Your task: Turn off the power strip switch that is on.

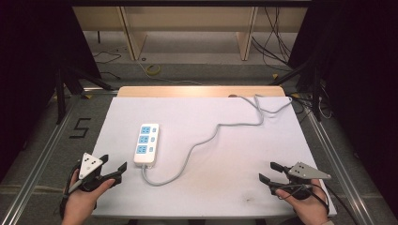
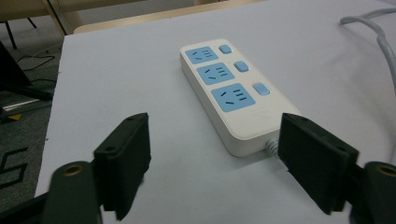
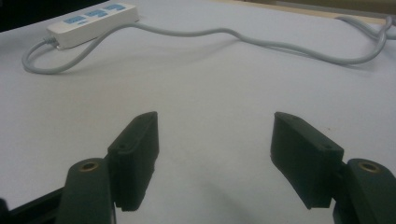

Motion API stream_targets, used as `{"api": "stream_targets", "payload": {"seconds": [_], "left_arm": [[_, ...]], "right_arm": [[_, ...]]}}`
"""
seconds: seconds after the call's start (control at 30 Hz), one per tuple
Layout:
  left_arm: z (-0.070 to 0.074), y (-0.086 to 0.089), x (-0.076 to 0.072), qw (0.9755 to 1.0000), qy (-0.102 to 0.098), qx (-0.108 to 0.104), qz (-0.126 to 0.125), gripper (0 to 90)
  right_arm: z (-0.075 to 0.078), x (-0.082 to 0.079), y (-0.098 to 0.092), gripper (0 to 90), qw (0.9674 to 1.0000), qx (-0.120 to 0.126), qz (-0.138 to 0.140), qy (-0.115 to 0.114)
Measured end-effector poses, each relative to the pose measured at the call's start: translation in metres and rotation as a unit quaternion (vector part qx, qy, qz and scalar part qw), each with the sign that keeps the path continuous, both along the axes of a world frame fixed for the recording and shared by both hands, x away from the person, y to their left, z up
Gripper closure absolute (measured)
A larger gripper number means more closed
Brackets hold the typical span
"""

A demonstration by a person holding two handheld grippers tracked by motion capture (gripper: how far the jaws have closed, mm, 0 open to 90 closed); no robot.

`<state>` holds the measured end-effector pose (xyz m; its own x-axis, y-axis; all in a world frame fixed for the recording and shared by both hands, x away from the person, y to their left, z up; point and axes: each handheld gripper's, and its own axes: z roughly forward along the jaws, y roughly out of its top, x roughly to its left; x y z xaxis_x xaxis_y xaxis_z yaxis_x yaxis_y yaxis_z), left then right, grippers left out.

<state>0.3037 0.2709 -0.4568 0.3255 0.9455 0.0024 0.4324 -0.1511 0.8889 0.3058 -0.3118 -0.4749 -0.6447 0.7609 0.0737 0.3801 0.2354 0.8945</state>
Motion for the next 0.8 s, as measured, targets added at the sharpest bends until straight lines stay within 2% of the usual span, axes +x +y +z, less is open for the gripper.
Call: {"api": "stream_targets", "payload": {"seconds": [0.03, 0.13, 0.17, 0.2, 0.23, 0.27, 0.33, 0.4, 0.5, 0.8], "left_arm": [[0.001, 0.000, 0.000, 0.9999, -0.003, -0.004, 0.010, 37.5], [0.003, 0.001, -0.001, 0.9997, -0.006, 0.005, 0.022, 45.3], [0.004, 0.002, -0.002, 0.9994, -0.007, 0.008, 0.032, 53.8], [0.004, 0.002, -0.002, 0.9993, -0.007, 0.011, 0.035, 58.3], [0.005, 0.004, -0.003, 0.9992, -0.005, 0.011, 0.038, 58.3], [0.005, 0.005, -0.003, 0.9990, -0.003, 0.010, 0.045, 63.7], [0.006, 0.008, -0.004, 0.9987, 0.002, 0.011, 0.049, 79.9], [0.007, 0.010, -0.005, 0.9985, 0.009, 0.015, 0.052, 89.2], [0.009, 0.012, -0.004, 0.9985, 0.028, 0.002, 0.046, 89.2], [0.014, 0.008, 0.000, 0.9985, 0.033, 0.010, 0.042, 89.2]], "right_arm": [[0.000, 0.000, 0.000, 33.5, 1.0000, 0.000, 0.000, 0.001], [0.000, 0.000, 0.000, 33.5, 1.0000, -0.002, 0.002, 0.001], [0.000, 0.000, 0.000, 33.5, 1.0000, -0.002, 0.002, 0.000], [0.000, -0.001, 0.000, 33.5, 1.0000, -0.002, 0.003, 0.000], [0.000, -0.001, 0.000, 33.5, 1.0000, -0.002, 0.003, 0.000], [0.000, -0.001, 0.000, 33.5, 1.0000, -0.002, 0.004, 0.000], [0.000, 0.000, -0.001, 33.5, 1.0000, -0.002, 0.004, -0.001], [0.000, -0.001, -0.001, 33.5, 1.0000, -0.001, 0.004, 0.000], [0.000, 0.000, -0.001, 33.5, 1.0000, -0.001, 0.003, 0.000], [-0.001, 0.000, 0.000, 33.3, 1.0000, -0.006, 0.005, 0.002]]}}
